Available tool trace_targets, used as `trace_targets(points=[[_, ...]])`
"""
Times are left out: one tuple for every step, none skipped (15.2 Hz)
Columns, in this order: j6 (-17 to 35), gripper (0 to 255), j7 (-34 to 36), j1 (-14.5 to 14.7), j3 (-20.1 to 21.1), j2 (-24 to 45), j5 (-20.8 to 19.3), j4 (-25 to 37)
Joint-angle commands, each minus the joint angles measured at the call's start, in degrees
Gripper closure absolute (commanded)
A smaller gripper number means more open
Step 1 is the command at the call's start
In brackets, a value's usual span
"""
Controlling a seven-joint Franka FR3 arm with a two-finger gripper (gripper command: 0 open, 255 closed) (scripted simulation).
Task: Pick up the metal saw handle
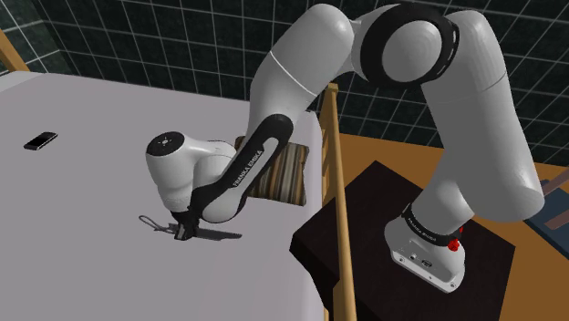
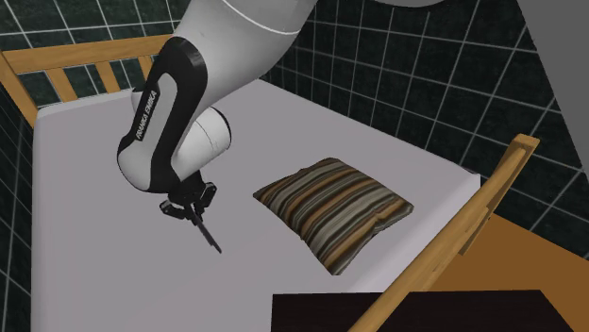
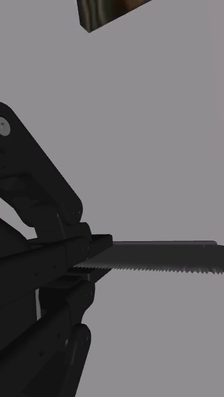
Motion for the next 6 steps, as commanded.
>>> trace_targets(points=[[-0.99, 255, -0.34, -0.37, 0.49, -1.16, 0.46, -0.2], [-1.42, 255, -0.48, -0.55, 0.74, -1.78, 0.69, -0.39], [-1.86, 255, -0.63, -0.74, 0.98, -2.4, 0.93, -0.57], [-2.31, 255, -0.78, -0.92, 1.23, -3.01, 1.17, -0.74], [-2.37, 255, -0.81, -0.95, 1.26, -3.11, 1.2, -0.77], [-2.38, 255, -0.81, -0.95, 1.26, -3.1, 1.21, -0.76]])
